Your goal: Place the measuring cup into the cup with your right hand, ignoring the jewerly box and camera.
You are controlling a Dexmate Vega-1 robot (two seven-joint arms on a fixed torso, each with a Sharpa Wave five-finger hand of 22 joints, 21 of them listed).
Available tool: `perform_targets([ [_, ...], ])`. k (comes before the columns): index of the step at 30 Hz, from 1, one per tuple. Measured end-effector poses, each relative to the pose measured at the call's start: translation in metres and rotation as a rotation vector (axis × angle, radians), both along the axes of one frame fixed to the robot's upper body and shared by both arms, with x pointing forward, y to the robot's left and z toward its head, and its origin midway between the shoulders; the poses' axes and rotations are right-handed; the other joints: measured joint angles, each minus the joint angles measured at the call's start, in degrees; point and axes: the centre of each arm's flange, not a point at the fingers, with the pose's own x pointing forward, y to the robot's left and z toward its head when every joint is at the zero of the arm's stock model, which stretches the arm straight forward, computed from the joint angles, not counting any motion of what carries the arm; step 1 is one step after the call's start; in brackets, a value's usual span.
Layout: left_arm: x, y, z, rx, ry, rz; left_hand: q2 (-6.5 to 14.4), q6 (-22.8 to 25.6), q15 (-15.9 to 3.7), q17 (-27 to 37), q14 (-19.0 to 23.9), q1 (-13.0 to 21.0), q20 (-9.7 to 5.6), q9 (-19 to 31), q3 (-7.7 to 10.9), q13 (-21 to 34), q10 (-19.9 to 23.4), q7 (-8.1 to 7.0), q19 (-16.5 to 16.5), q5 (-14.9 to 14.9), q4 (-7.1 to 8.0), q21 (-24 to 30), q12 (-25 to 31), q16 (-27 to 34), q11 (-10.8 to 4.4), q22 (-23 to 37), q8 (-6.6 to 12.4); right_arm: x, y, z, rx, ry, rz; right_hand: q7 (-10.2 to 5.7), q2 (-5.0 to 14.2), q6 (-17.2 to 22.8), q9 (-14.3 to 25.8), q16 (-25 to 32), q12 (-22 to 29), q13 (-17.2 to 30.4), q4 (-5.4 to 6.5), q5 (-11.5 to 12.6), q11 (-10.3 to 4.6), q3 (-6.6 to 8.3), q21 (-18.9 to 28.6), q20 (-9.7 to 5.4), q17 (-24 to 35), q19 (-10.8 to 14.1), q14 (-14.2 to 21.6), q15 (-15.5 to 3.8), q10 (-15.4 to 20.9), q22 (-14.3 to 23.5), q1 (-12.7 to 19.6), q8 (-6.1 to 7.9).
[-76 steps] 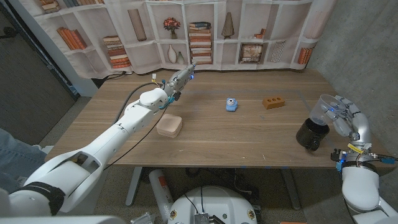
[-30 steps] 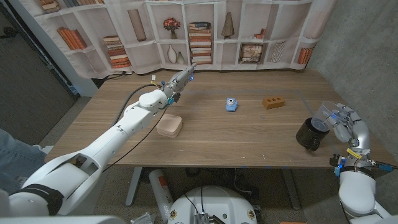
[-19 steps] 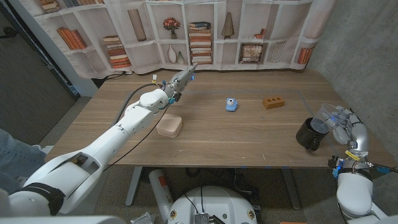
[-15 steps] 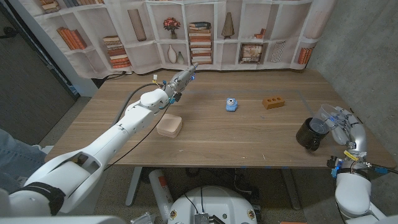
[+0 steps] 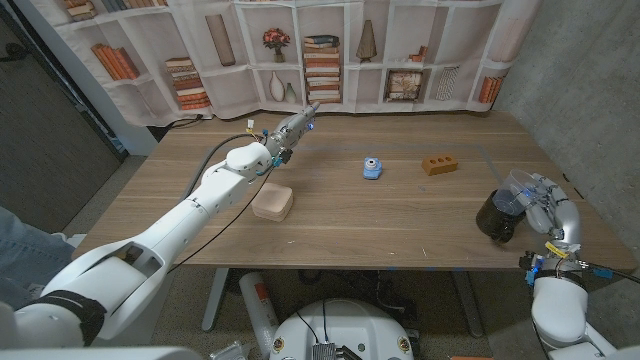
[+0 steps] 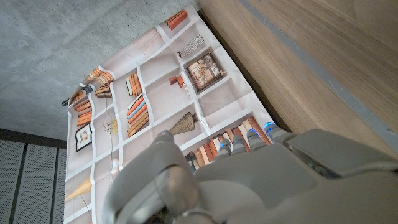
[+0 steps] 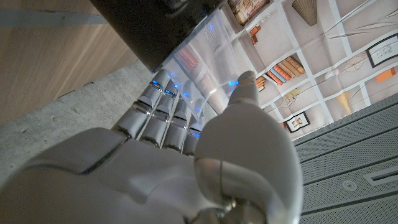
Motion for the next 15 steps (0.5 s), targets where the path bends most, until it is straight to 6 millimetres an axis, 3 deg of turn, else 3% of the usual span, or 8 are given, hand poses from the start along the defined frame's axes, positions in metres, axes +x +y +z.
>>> perform_targets([
  [15,0.0015,-0.002,0.0005,0.007,0.003,-0.004,0.0,0.0,0.0,0.0,0.0,0.0,0.0,0.0,0.0,0.0,0.0,0.0,0.0,0.0,0.0,0.0,0.0,0.0,0.0,0.0,0.0,0.0068,0.0032,-0.0076,0.007,0.018,0.009,-0.01,0.08,-0.01,-0.01,-0.4,-0.01,-0.01,-0.25,-0.17,0.01,0.26,-0.23,0.0,0.0,0.0,0.0,0.0,-0.02,-0.01,-0.08,-0.03],
])
